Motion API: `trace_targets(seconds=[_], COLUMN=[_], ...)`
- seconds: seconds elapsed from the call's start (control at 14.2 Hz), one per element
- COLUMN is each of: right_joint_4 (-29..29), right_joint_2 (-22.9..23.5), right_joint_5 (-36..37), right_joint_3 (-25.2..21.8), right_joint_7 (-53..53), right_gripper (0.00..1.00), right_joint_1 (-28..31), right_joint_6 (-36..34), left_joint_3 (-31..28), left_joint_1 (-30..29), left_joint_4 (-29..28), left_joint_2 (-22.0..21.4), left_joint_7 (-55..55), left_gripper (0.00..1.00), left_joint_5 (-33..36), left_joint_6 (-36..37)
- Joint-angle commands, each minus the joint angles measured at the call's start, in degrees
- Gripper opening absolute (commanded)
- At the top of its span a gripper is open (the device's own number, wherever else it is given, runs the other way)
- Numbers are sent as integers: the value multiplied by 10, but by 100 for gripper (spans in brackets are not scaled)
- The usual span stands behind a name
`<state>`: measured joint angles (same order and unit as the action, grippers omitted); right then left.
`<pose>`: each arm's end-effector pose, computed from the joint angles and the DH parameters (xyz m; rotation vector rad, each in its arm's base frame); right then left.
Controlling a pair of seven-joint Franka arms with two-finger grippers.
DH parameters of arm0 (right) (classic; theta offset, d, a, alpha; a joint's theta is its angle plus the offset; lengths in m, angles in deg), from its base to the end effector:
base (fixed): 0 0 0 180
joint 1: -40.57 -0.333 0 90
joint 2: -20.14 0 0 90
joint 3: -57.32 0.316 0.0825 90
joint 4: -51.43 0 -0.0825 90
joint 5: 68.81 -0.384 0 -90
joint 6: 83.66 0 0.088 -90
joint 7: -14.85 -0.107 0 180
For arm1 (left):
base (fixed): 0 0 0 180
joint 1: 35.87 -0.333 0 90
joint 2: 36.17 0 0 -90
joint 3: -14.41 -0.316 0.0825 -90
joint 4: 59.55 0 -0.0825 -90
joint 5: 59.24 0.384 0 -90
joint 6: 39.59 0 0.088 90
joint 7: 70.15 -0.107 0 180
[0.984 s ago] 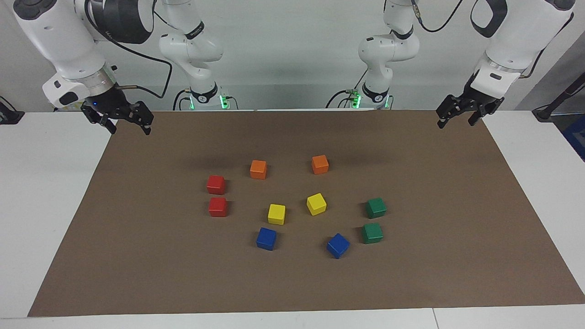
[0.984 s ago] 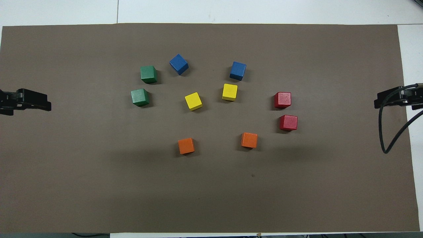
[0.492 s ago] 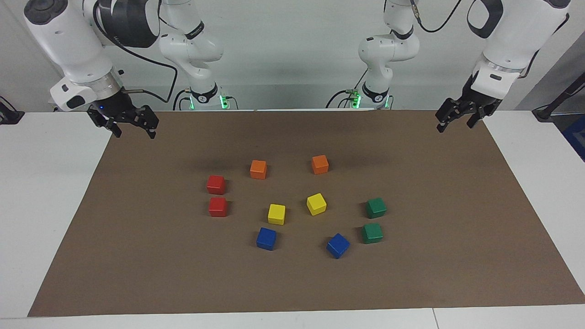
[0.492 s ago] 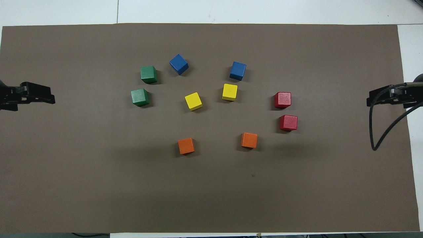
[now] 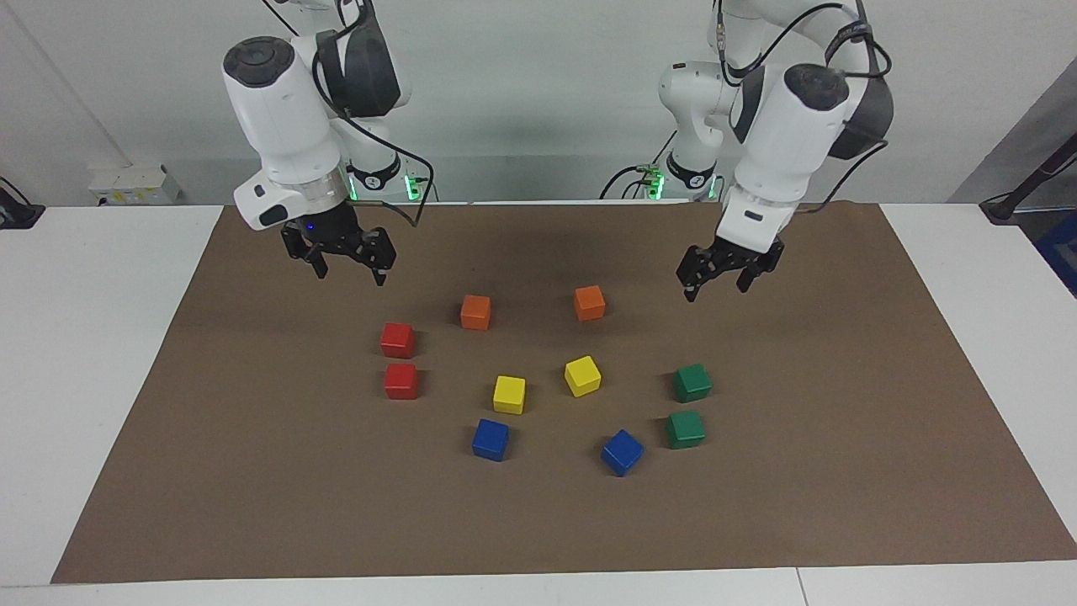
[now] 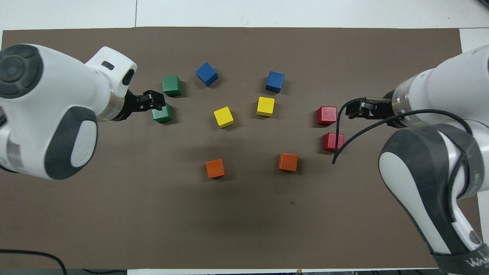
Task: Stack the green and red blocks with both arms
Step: 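Grasp a green cube with the left gripper while the right gripper grasps red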
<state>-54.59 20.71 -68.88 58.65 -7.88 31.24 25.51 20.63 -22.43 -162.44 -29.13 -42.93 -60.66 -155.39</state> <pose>0.5601 0.1055 0.5147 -3.1092 0.3293 -0.0668 0.5730 -0.2036 0.4862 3.0572 0.2191 0.1231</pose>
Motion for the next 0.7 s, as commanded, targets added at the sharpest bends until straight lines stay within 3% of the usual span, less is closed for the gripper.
trace_targets(seconds=[0.0, 0.14, 0.35, 0.63], right_joint_4=[-42, -79, -94, -132], right_joint_2=[9, 13, 29, 37], right_joint_5=[-12, -12, -12, -12], right_joint_3=[-3, -3, -3, -2], right_joint_7=[-5, -3, -5, -3], right_gripper=[100, 100, 100, 100], right_joint_1=[5, 11, 8, 6], right_joint_6=[49, 101, 117, 165], left_joint_3=[-11, -11, -12, -13], left_joint_1=[11, 10, 3, 4], left_joint_4=[-27, -29, -41, -105], left_joint_2=[35, 52, 65, 71], left_joint_7=[3, 0, 7, 47], left_gripper=[100, 100, 100, 100], left_joint_5=[11, 38, 51, 52], left_joint_6=[-68, -85, -104, -202])
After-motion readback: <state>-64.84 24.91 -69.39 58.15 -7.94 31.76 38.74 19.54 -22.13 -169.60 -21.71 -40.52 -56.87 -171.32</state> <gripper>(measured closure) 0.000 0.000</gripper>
